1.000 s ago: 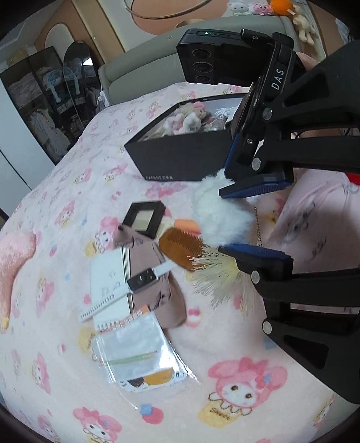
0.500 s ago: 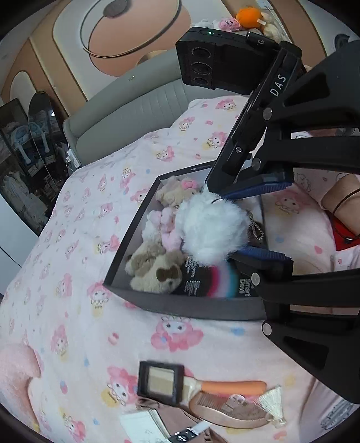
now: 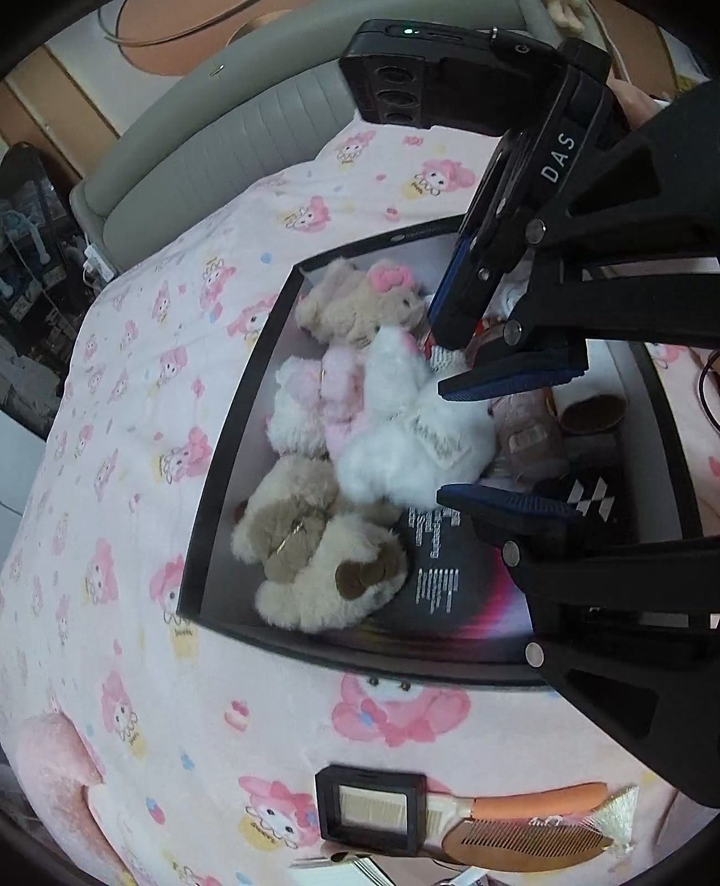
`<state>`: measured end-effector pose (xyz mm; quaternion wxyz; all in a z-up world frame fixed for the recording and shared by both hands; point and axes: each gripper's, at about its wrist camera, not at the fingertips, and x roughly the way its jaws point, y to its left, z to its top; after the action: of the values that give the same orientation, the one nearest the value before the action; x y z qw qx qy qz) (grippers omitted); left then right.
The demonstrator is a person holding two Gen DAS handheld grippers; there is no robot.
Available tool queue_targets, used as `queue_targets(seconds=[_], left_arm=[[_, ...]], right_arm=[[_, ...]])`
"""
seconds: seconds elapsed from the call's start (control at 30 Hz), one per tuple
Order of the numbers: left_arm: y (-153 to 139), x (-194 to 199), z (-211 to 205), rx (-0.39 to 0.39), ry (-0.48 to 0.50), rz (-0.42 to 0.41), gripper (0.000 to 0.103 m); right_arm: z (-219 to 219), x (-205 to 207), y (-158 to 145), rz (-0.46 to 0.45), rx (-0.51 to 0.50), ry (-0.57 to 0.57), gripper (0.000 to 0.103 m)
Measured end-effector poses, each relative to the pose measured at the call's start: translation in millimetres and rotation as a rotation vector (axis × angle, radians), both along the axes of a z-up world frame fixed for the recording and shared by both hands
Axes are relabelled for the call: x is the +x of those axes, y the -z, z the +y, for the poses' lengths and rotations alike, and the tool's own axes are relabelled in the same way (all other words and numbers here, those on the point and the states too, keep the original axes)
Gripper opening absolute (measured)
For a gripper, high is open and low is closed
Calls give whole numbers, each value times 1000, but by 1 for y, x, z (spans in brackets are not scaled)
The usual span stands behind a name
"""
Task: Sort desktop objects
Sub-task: 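Carry the white plush into the black box, then lower the plush onto the toys in the box and open the right gripper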
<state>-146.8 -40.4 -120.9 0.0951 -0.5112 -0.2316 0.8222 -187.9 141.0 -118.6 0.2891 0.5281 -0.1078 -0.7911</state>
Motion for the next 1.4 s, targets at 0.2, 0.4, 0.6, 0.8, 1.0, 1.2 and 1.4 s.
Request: queue_targets(seconds=[0.2,0.4,0.6,0.8,1.0,1.2,1.4], left_arm=[[0,-27,3,-70,-21,18,30],[7,-66,23,-117,9,-18,34],[26,-84,37,-226,31,-112,30],[20,-66,29,-192,50,-98,25],[-3,-26,19,-215,78,-54,25],[26,-3,18,-236,131,-192,25],[21,-2,15,-206,90,-170,24]], right_arm=[[10,-8,11,-44,41,66,26],[13,-13,31,-123,80,70,26],[2,-16,39,-176,45,17,29],[-7,-14,44,-182,55,-16,31],[-5,-9,40,-180,39,-32,31],[-2,4,35,-202,13,-154,31],[28,-18,22,-119,-41,15,31]])
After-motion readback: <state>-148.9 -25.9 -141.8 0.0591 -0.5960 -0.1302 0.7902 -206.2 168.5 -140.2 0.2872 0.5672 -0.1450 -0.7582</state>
